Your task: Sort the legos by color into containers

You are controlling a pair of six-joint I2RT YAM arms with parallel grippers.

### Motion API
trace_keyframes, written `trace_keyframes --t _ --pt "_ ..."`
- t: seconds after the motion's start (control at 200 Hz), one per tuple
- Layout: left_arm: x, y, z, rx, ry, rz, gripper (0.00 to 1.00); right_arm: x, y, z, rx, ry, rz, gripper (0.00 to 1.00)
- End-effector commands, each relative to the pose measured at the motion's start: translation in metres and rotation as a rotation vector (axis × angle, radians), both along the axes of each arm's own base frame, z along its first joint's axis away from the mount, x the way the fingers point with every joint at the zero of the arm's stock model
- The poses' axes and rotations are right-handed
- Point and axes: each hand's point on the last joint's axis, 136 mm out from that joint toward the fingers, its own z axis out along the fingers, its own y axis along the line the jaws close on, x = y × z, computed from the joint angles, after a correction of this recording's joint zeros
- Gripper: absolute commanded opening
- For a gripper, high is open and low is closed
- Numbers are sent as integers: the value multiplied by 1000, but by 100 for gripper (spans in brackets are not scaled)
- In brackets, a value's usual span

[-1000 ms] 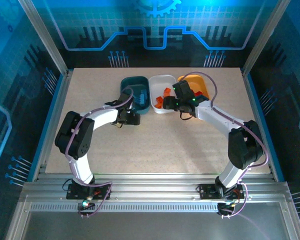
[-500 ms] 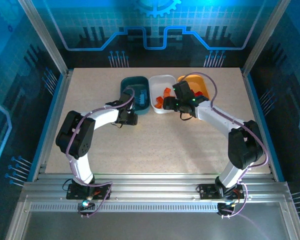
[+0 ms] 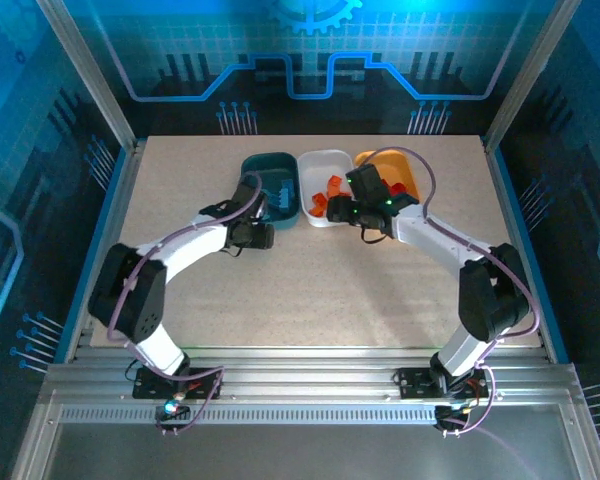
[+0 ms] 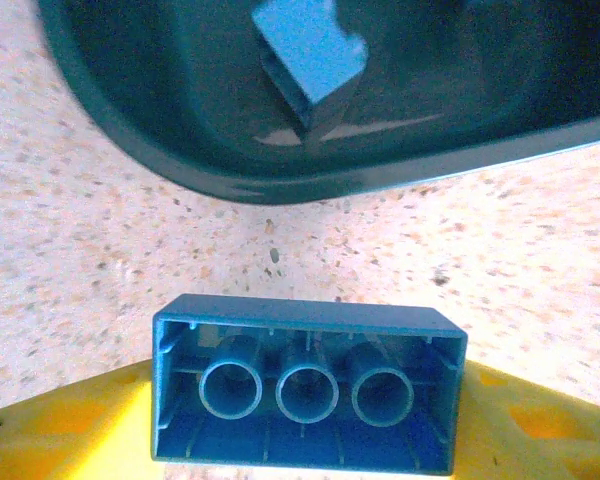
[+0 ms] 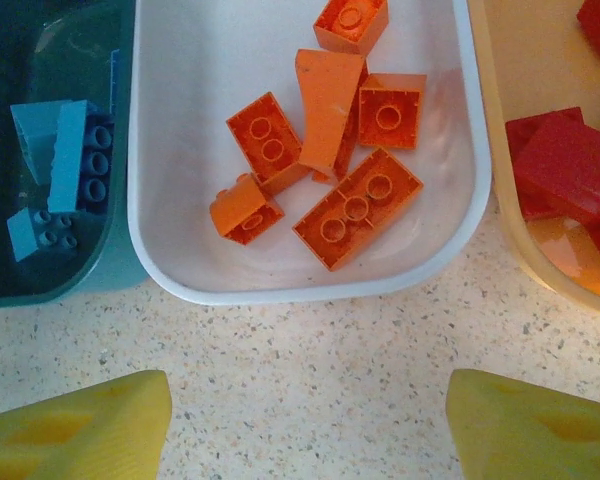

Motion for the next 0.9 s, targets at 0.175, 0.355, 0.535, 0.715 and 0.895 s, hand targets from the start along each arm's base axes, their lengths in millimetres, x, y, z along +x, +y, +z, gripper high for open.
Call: trace_keyframes --t 0.175,0.355,0.535,0.715,0.895 --pt "44 -12 77 -21 -101 25 59 -17 -18 10 -5 -31 -29 74" --pt "96 -28 63 1 -55 19 59 -23 -33 21 -14 -46 -35 74" --pt "122 -20 45 -39 -19 76 60 -32 -41 31 -38 -67 -19 74" --pt "126 -28 39 -102 9 50 73 -36 -43 29 -45 -60 -12 74" --pt "119 -40 86 -177 -70 -13 99 -36 -47 37 -52 -81 -30 77"
